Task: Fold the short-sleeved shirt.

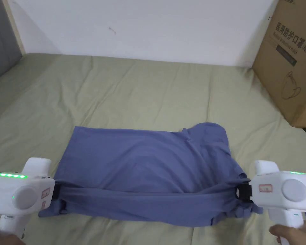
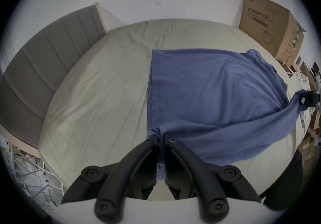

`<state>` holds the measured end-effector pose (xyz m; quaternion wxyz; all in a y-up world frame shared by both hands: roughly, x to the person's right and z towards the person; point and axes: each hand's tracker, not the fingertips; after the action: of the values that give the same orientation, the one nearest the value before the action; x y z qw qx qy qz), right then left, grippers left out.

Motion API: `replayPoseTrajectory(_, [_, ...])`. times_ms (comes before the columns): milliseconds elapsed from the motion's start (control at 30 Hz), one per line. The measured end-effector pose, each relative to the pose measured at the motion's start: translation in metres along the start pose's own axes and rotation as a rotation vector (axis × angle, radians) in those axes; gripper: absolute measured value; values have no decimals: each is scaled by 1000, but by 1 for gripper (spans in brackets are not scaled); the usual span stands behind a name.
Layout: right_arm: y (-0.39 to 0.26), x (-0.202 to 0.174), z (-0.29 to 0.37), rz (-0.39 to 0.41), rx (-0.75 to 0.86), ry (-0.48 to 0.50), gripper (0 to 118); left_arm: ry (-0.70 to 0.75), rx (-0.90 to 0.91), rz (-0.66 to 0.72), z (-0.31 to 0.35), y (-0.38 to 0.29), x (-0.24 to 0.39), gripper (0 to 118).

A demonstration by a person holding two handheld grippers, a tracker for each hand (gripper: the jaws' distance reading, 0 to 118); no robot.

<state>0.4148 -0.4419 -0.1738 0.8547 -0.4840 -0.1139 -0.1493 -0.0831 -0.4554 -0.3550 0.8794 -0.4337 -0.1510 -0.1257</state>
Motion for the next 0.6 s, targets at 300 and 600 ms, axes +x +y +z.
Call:
replayPoseTrajectory(300, [25, 19, -33, -45, 18, -118, 71, -43, 18, 188, -10, 12, -8, 76])
replayPoseTrajectory(600, [-61, -1, 135, 58, 603, 9, 66, -113, 522, 98, 158, -25, 1, 51])
